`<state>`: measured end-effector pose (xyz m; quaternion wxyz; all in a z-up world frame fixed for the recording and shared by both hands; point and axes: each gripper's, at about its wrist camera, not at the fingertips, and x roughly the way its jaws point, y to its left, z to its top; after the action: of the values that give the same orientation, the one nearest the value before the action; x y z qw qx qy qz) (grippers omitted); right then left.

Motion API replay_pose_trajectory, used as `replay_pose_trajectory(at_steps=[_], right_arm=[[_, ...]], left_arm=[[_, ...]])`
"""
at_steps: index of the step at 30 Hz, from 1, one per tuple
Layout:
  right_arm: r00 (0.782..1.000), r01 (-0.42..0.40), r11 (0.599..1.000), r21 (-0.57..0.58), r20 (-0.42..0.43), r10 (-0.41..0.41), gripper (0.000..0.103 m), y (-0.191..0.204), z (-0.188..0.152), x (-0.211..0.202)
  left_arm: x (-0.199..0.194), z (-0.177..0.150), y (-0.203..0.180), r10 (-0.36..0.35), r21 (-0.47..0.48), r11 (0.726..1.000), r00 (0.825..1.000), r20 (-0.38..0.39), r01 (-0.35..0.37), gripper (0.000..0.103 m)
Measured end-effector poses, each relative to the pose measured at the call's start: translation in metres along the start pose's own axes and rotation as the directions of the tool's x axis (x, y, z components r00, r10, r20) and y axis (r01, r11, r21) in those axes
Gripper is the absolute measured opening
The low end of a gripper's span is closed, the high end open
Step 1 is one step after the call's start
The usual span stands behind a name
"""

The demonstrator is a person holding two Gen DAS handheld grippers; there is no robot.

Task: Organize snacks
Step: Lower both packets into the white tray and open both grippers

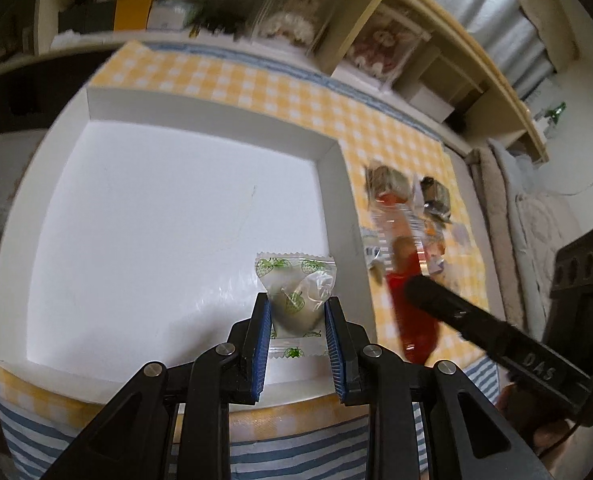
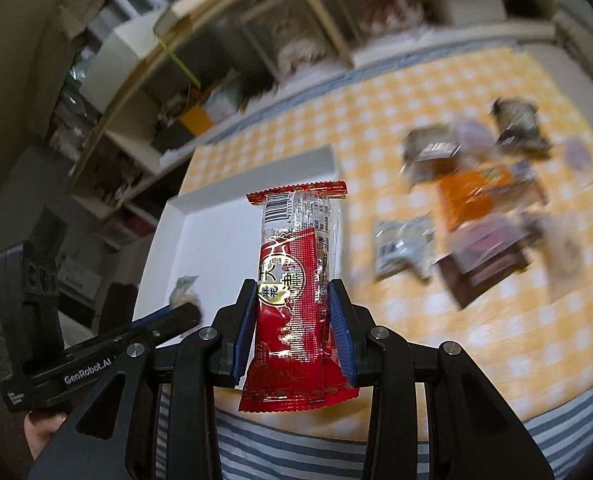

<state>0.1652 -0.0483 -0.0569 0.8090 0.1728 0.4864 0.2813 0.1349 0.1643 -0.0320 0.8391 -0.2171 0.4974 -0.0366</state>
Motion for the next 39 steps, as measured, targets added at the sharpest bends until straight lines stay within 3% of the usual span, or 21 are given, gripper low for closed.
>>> replay_pose_trajectory(at_steps=[8,10,12,18,22,30,35,39], right_arm=[[0.997,-0.025,0.999,0.044,-0.073,0.028,0.040,-0.008,-0.003,0.039],[0.997,-0.018,0.999,0.038,-0.080,0.021,0.045,-0.012,-0.003,0.039],[0.997,-0.010,1.000,0.029,-0.075,0.013,0.062,-0.013,-0.004,0.034],[0.994,-0.001,1.000,0.022,-0.111,0.004,0.069,-0.020,-0.012,0.024],[0.992,0.011,1.000,-0.021,-0.129,-0.013,0.080,-0.018,-0.019,0.018],[0.992,0.044,0.993,-0.108,-0.110,-0.056,0.103,-0.006,-0.026,0.011],[0.993,0.058,0.991,-0.117,-0.096,-0.069,0.103,-0.005,-0.028,0.007],[0.993,0.070,0.989,-0.129,-0.085,-0.081,0.103,-0.005,-0.028,0.003]], left_arm=[[0.025,0.005,0.004,0.067,-0.013,0.998,0.995,-0.070,-0.068,0.026],[0.027,0.006,0.001,0.076,-0.003,0.997,0.994,-0.077,-0.076,0.026],[0.031,0.005,-0.004,0.084,0.010,0.996,0.993,-0.086,-0.083,0.026],[0.045,0.002,-0.013,0.133,0.044,0.991,0.985,-0.106,-0.129,0.028],[0.044,0.000,-0.015,0.159,0.051,0.987,0.983,-0.092,-0.155,0.046],[0.025,-0.009,-0.016,0.195,0.056,0.980,0.980,-0.045,-0.193,0.069],[0.016,-0.014,-0.020,0.234,0.076,0.970,0.972,-0.011,-0.232,0.094],[0.007,-0.016,-0.022,0.256,0.088,0.963,0.967,0.016,-0.256,0.103]])
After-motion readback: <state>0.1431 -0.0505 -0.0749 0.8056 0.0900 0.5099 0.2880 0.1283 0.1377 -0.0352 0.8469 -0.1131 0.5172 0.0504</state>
